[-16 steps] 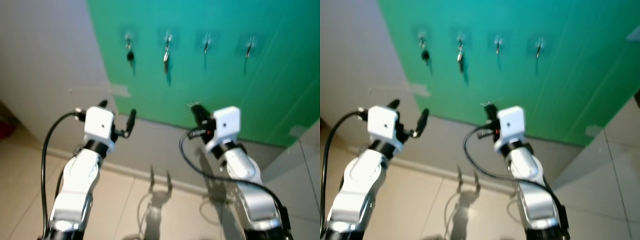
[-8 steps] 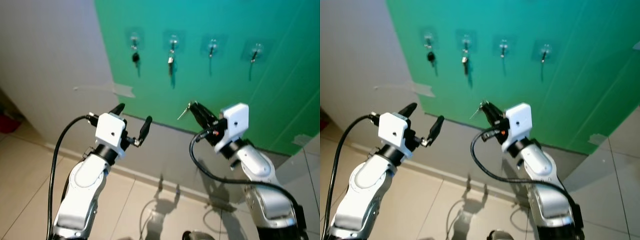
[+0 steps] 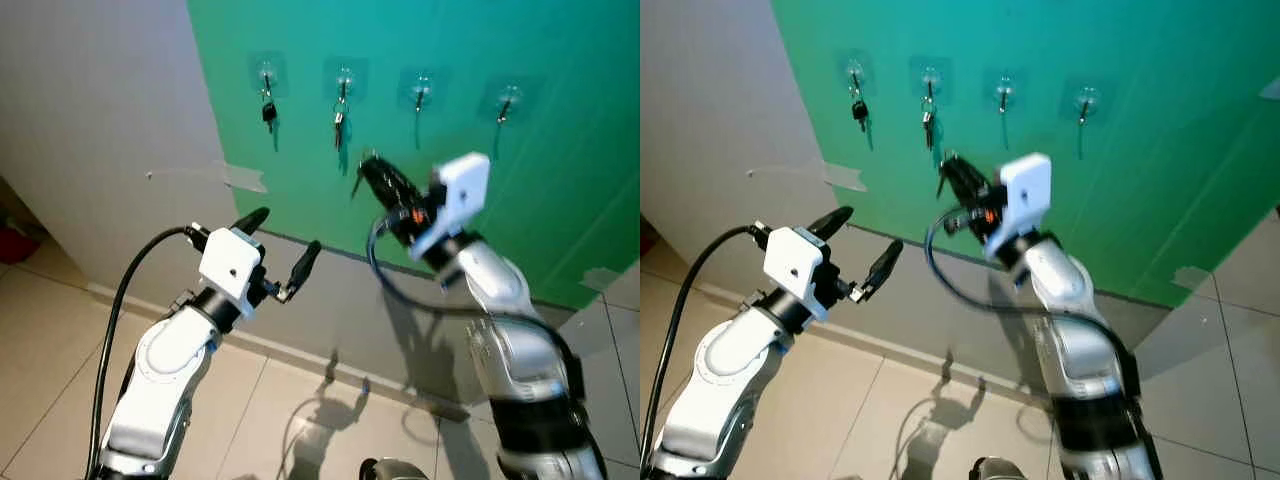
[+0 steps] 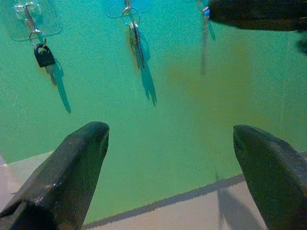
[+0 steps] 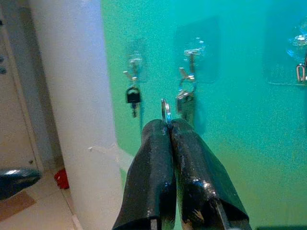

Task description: Hang keys on a hook

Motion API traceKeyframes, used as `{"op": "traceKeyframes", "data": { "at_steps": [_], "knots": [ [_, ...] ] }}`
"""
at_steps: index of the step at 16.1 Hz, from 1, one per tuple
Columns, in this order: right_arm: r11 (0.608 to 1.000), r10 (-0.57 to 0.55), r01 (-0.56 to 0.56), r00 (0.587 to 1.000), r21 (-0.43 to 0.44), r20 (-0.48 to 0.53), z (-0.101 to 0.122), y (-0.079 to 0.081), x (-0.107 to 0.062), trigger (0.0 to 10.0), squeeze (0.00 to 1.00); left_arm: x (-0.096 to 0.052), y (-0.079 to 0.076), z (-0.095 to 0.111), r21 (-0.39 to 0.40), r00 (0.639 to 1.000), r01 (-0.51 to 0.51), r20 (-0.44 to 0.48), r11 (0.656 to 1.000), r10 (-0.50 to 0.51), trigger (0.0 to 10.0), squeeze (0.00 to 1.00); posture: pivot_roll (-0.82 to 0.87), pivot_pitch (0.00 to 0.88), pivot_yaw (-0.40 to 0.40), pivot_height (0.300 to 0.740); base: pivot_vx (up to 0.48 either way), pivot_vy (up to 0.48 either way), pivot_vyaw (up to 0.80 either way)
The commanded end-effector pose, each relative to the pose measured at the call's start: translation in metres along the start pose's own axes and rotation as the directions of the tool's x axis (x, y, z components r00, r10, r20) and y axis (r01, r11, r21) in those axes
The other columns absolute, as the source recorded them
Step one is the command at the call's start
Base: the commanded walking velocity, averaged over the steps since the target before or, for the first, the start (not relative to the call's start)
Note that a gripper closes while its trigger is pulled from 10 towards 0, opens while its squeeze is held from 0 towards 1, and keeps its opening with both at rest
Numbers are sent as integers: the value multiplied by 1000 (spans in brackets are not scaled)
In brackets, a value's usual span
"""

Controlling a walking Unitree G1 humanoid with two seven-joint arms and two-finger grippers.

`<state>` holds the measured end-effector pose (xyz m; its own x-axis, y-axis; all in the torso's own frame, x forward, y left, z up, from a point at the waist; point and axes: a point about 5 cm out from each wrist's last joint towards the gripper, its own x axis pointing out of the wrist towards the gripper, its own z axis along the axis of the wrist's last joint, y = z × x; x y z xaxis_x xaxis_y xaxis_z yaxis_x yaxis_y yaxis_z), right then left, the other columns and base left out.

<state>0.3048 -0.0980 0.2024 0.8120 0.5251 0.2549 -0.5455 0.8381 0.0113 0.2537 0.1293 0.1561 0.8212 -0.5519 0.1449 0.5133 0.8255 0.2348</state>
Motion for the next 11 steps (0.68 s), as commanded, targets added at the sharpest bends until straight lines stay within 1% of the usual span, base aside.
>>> {"op": "traceKeyframes", "data": {
  "at_steps": [1, 3, 5, 7, 11],
  "knots": [
    [999, -46, 46, 999, 19, 10, 2, -7, 5, 10000, 0, 3, 0, 7, 14, 999, 20, 29, 1000, -21, 10000, 0, -69, 62, 30, 740, 0, 0, 0],
    [992, -124, 123, 992, 33, 22, 7, -19, 15, 10000, 0, 6, -1, 14, -4, 997, 26, 72, 1000, -26, 10000, 0, -67, 62, 30, 740, 0, 0, 0],
    [989, -143, 141, 989, 47, 35, 10, -22, 19, 10000, 0, 5, -3, 15, -12, 996, 46, 74, 999, -45, 10000, 0, -66, 63, 29, 740, 0, 0, 0],
    [983, -176, 173, 983, 55, 61, 14, -27, 21, 10000, 0, 5, -5, 14, -19, 996, 51, 69, 999, -50, 10000, 0, -65, 64, 29, 740, 0, 0, 0],
    [977, -206, 198, 972, 79, 112, 22, -32, 20, 10000, 0, 5, -5, 14, -23, 996, 55, 68, 998, -53, 10000, 0, -68, 67, 33, 740, 0, 0, 0]
  ]
}}
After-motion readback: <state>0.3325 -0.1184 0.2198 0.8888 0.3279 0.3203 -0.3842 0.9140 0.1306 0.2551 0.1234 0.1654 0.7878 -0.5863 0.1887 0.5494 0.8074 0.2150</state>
